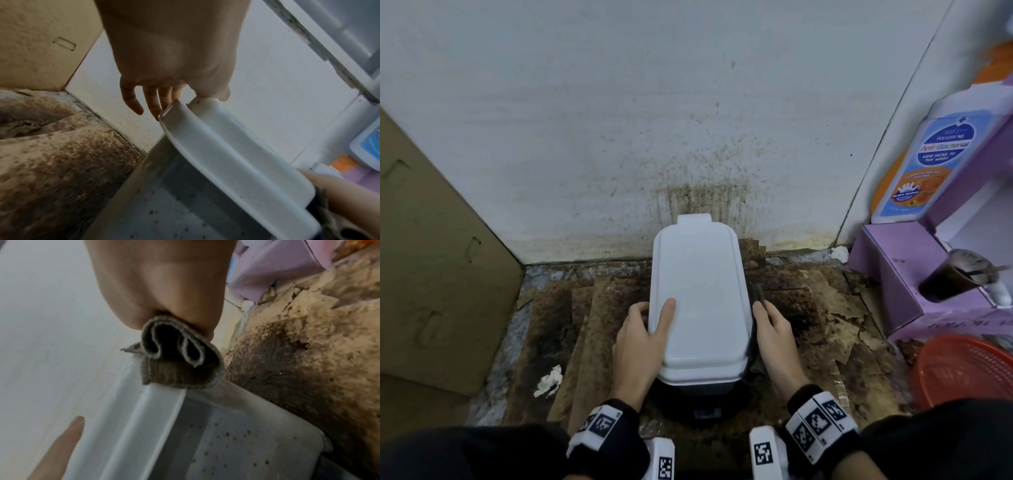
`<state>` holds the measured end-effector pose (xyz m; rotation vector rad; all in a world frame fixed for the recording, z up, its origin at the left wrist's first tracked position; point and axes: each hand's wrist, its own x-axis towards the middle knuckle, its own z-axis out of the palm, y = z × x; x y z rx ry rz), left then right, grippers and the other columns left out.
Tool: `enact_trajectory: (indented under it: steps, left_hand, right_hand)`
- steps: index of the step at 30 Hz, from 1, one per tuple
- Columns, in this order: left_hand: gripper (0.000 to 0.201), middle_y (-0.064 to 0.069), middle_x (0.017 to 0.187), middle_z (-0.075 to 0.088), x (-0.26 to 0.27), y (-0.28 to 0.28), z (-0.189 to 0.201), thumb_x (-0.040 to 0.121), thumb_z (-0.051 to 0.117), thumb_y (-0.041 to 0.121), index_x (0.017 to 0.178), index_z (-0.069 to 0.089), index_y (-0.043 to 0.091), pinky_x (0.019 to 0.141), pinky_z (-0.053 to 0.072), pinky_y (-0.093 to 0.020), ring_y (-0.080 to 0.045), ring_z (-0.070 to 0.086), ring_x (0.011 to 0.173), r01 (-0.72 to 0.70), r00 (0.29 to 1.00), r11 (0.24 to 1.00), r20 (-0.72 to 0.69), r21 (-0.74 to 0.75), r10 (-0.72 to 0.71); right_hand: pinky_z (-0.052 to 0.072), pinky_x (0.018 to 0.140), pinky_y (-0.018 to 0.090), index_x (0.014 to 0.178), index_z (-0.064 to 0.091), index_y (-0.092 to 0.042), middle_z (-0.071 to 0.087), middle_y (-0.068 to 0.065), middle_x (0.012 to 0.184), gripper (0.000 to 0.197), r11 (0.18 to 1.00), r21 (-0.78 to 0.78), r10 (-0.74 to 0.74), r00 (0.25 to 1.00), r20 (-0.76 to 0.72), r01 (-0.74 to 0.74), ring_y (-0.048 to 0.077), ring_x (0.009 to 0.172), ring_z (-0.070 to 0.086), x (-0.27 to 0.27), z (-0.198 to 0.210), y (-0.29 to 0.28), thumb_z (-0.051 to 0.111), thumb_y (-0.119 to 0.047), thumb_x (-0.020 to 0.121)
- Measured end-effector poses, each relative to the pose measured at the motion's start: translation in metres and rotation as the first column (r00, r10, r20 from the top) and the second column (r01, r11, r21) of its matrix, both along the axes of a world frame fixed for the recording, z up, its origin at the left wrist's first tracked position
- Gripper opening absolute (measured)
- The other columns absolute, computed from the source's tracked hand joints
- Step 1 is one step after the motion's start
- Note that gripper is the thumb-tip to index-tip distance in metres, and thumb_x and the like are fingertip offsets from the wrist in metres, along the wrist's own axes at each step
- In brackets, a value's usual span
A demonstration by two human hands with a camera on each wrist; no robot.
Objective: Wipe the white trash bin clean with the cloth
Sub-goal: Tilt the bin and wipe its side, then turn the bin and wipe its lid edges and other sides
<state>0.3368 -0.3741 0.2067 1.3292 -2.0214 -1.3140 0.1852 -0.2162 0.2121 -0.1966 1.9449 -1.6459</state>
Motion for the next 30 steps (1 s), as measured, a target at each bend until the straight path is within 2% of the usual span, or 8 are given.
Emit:
enact_trajectory:
  steps: [2,4,8,13,16,20,26,30]
  left_hand:
    - [0.082,0.014,0.108,0.070,-0.002,-0.001,0.007,0.069,0.046,0.100,0.117,0.057,0.034,0.091,0.058,-0.047,-0.012,0.069,0.099,-0.015,1.000,0.998,-0.018,0.059,0.016]
    - [0.078,0.012,0.106,0.069,-0.005,-0.001,0.011,0.066,0.048,0.100,0.110,0.054,0.036,0.091,0.058,-0.048,-0.013,0.069,0.098,-0.013,1.000,0.996,0.006,0.090,0.012]
    - [0.083,0.010,0.114,0.065,-0.012,0.003,0.008,0.053,0.052,0.107,0.102,0.042,0.041,0.098,0.052,-0.054,-0.021,0.066,0.107,-0.024,0.997,0.998,0.070,0.050,0.020]
    - [0.089,0.011,0.115,0.062,-0.016,0.011,0.015,0.049,0.054,0.106,0.106,0.035,0.041,0.104,0.045,-0.055,-0.023,0.059,0.115,-0.017,0.995,0.999,0.097,0.050,0.012]
    - [0.089,0.012,0.114,0.059,-0.014,0.012,0.018,0.049,0.061,0.100,0.108,0.035,0.040,0.104,0.045,-0.054,-0.022,0.052,0.117,0.016,0.995,0.997,0.098,0.076,-0.024]
    - [0.087,0.009,0.116,0.064,-0.007,0.000,0.017,0.043,0.069,0.101,0.106,0.036,0.051,0.091,0.058,-0.049,-0.020,0.064,0.112,0.084,0.995,0.991,0.037,0.105,-0.089]
    - [0.082,0.003,0.113,0.068,0.000,-0.020,0.027,0.057,0.069,0.090,0.119,0.048,0.040,0.077,0.060,-0.037,-0.012,0.072,0.095,0.239,0.970,0.966,0.016,0.098,-0.242]
    - [0.074,0.006,0.123,0.067,0.010,-0.027,0.015,0.073,0.044,0.098,0.123,0.053,0.044,0.096,0.056,-0.051,-0.016,0.067,0.111,0.195,0.979,0.980,0.050,0.046,-0.198]
  right_hand:
    - [0.047,0.074,0.006,0.117,0.063,-0.035,0.067,-0.017,0.116,0.021,0.999,0.002,0.047,0.999,-0.022,-0.047,-0.009,0.101,0.060,0.003,0.009,0.001,0.045,-0.042,0.107]
    - [0.046,0.067,0.005,0.103,0.059,-0.042,0.066,-0.021,0.109,0.012,0.996,-0.002,0.091,0.995,-0.033,-0.091,-0.013,0.093,0.061,0.005,0.017,0.001,0.048,-0.046,0.105]
    - [0.054,0.072,0.015,0.105,0.060,-0.040,0.071,-0.015,0.110,0.023,0.992,0.000,0.125,0.991,-0.049,-0.125,-0.003,0.095,0.069,0.002,0.023,-0.002,0.059,-0.060,0.094]
    - [0.062,0.088,0.036,0.112,0.060,-0.031,0.073,-0.009,0.113,0.041,0.996,-0.005,0.089,0.994,-0.059,-0.089,0.007,0.099,0.072,0.006,0.017,-0.002,0.077,-0.054,0.083]
    - [0.062,0.089,0.037,0.116,0.061,-0.029,0.074,-0.008,0.114,0.042,0.998,-0.056,0.039,0.999,-0.011,-0.039,0.007,0.099,0.073,0.013,0.018,0.002,0.080,-0.047,0.084]
    - [0.062,0.087,0.034,0.123,0.060,-0.030,0.073,-0.010,0.116,0.049,0.990,-0.102,-0.092,0.996,0.019,0.094,0.006,0.100,0.072,0.037,0.015,0.004,0.081,-0.046,0.082]
    - [0.057,0.093,0.033,0.136,0.051,-0.030,0.060,-0.010,0.127,0.069,0.952,-0.085,-0.292,0.956,0.023,0.293,0.010,0.115,0.063,0.077,0.002,-0.007,0.080,-0.057,0.078]
    - [0.047,0.097,0.030,0.145,0.044,-0.025,0.047,-0.007,0.130,0.069,0.970,-0.031,-0.241,0.970,-0.010,0.241,0.013,0.120,0.053,0.077,0.004,-0.015,0.071,-0.053,0.089]
